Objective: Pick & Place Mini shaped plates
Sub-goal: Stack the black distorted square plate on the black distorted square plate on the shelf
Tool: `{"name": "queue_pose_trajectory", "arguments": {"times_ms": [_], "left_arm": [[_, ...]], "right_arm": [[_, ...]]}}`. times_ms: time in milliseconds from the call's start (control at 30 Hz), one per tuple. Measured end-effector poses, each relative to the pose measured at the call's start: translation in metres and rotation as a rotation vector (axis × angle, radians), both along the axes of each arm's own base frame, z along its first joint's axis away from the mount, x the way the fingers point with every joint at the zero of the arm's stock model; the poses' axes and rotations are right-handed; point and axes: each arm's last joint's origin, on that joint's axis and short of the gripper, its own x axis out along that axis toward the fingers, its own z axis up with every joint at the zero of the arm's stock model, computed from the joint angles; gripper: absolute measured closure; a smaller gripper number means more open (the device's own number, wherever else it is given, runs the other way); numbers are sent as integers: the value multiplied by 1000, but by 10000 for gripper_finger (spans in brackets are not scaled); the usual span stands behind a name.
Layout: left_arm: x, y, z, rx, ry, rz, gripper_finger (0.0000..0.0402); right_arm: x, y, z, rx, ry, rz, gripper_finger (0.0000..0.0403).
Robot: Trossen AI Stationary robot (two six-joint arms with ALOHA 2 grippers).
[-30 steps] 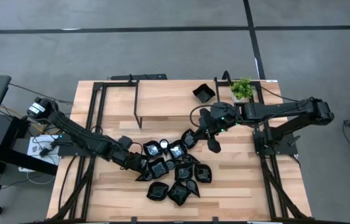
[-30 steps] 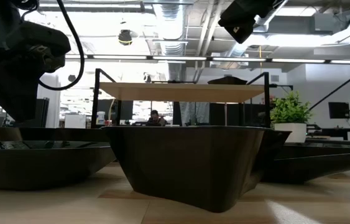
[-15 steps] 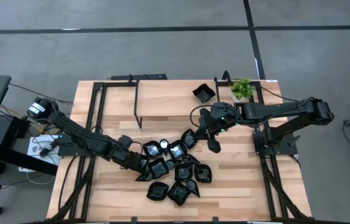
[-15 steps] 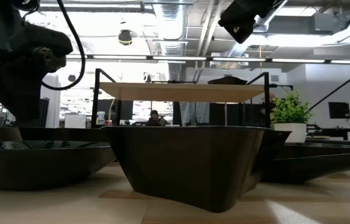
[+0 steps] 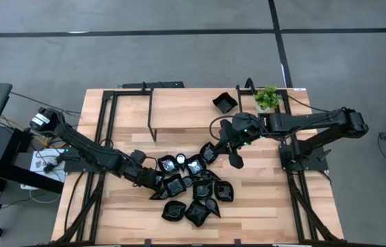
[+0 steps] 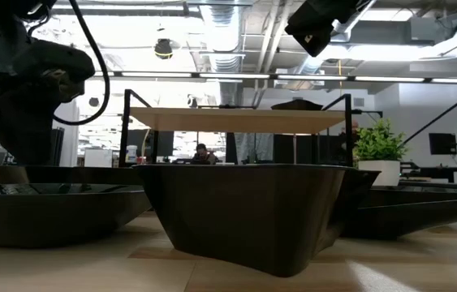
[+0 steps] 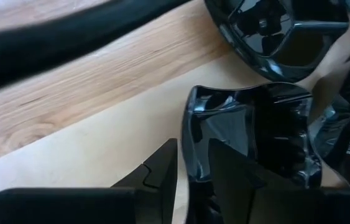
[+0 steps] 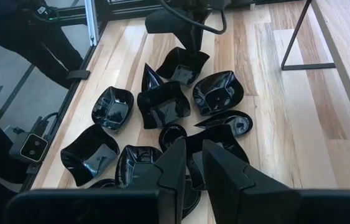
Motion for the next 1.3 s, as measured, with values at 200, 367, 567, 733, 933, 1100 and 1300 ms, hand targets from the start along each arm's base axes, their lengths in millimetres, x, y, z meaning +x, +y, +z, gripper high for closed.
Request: {"name": "queue_pose_trajectory", "arguments": {"times_ms": [200, 367, 567, 733, 933, 1100, 1300], "left_arm": [[0, 0, -1, -6, -8, 0, 309], [0, 0, -1, -6, -9, 0, 309], [1, -1, 0, -9, -15, 0, 309], [1, -1, 0, -6, -16, 1, 309], [1, -1, 0, -6, -17, 1, 309], [1, 0, 0, -1, -19, 3, 309], [1, 0, 0, 2, -20, 4, 310]], "right_arm": [[0, 0, 0, 0, 0, 0, 353], [0, 0, 0, 0, 0, 0, 353], [0, 0, 0, 0, 0, 0, 353], [0, 0, 0, 0, 0, 0, 353], [0, 0, 0, 0, 0, 0, 353], [0, 0, 0, 4, 1, -3, 353], [0, 0, 0, 6, 2, -4, 353]]}}
